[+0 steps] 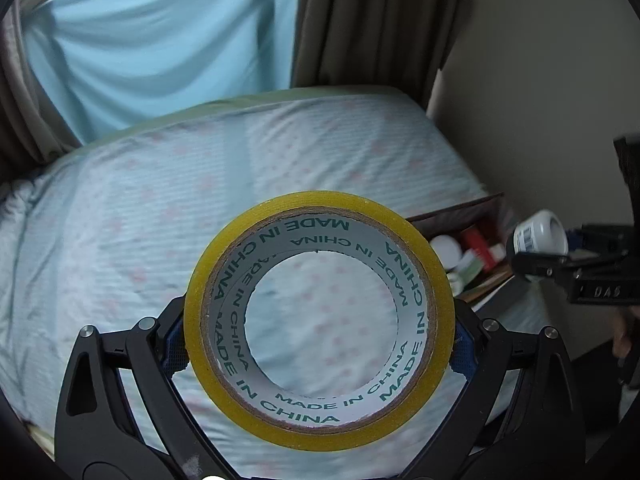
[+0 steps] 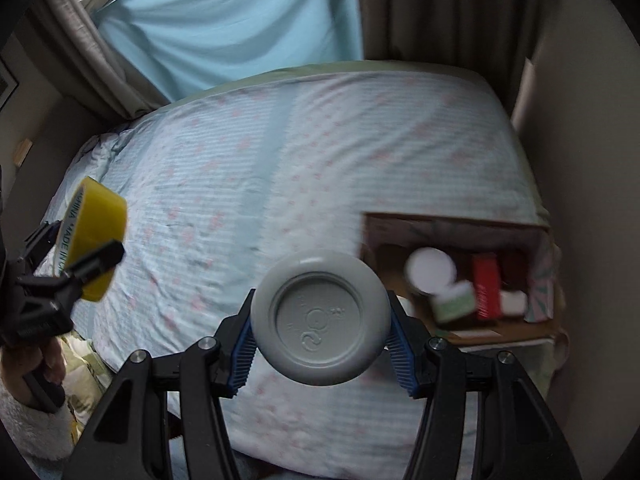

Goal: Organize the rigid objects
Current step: 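Carry the tape roll and small white jar over the cardboard box with both tools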

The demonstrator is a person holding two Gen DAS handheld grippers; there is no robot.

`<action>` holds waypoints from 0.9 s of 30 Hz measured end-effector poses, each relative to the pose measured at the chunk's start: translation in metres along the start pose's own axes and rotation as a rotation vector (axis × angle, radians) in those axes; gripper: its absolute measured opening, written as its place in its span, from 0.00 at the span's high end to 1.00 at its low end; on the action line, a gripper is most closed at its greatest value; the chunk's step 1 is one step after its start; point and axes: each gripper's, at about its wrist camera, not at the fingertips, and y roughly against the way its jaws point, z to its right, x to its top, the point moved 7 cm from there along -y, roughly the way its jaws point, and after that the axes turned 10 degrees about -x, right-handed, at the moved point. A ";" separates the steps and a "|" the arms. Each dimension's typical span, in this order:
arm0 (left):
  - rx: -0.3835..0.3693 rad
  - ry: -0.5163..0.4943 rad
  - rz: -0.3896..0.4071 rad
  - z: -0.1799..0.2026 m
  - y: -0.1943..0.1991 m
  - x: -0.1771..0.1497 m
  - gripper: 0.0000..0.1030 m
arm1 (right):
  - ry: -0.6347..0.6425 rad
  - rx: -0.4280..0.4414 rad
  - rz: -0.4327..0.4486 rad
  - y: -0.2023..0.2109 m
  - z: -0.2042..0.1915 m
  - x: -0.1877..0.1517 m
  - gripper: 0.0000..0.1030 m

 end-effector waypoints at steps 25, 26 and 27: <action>-0.038 -0.058 -0.307 0.166 -0.244 0.023 0.06 | -0.049 -0.073 -0.130 -0.133 0.207 -0.015 0.48; -0.041 -0.063 -0.319 0.168 -0.254 0.022 0.06 | -0.039 -0.076 -0.133 -0.140 0.208 -0.016 0.48; -0.047 -0.066 -0.332 0.171 -0.263 0.021 0.06 | -0.028 -0.080 -0.135 -0.146 0.208 -0.018 0.48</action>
